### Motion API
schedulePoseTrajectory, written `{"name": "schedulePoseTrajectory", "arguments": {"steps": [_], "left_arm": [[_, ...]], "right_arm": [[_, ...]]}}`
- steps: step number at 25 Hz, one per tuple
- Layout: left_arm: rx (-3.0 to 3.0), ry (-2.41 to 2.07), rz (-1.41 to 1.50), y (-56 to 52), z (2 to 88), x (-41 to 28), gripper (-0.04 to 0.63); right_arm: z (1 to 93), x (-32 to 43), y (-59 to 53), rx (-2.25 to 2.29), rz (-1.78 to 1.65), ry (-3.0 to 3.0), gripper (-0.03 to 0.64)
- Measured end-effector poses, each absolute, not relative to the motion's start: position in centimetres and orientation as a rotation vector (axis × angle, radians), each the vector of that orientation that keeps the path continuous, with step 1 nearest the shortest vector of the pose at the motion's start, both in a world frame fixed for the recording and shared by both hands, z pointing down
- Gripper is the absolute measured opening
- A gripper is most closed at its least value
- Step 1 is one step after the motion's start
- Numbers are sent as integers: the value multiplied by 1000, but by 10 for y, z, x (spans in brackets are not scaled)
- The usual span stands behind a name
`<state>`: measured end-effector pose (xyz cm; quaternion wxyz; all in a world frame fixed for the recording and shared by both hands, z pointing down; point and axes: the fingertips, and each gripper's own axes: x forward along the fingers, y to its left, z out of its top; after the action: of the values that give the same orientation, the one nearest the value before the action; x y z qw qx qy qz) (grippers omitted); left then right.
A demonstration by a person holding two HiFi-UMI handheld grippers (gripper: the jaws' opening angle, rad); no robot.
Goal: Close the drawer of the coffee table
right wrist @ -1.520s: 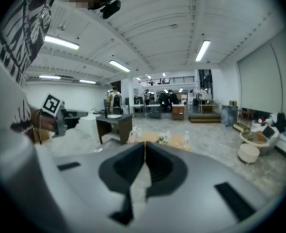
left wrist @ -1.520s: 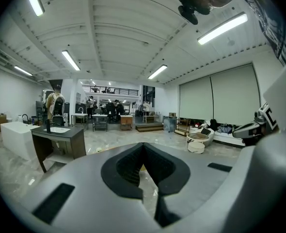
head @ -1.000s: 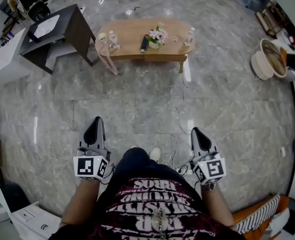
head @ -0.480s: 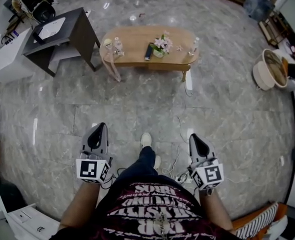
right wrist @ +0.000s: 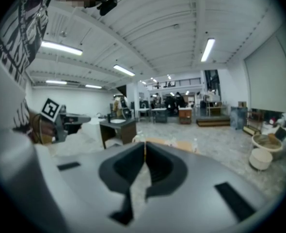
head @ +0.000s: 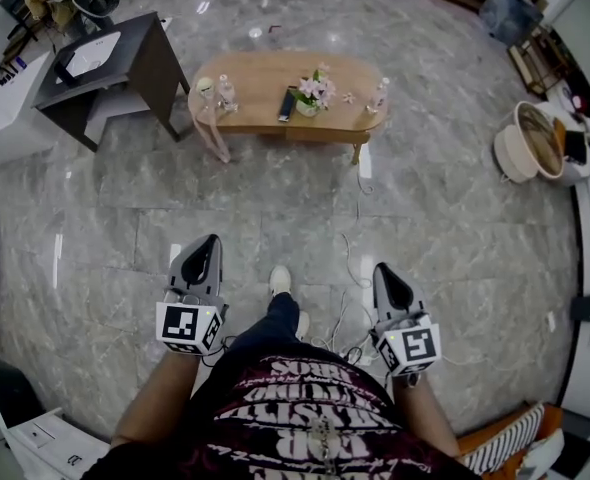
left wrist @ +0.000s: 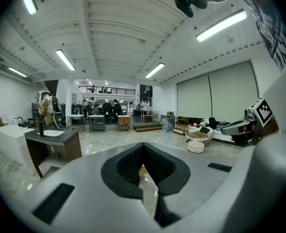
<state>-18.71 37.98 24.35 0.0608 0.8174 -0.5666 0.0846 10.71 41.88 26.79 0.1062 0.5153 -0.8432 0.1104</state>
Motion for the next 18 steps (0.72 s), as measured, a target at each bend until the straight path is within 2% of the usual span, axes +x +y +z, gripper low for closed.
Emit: {"name": "schedulePoseTrajectory", "arguments": {"steps": [18], "left_arm": [[2505, -1604, 300, 304, 250, -154, 25]], "right_arm": [[270, 130, 364, 1582, 372, -2423, 35]]}}
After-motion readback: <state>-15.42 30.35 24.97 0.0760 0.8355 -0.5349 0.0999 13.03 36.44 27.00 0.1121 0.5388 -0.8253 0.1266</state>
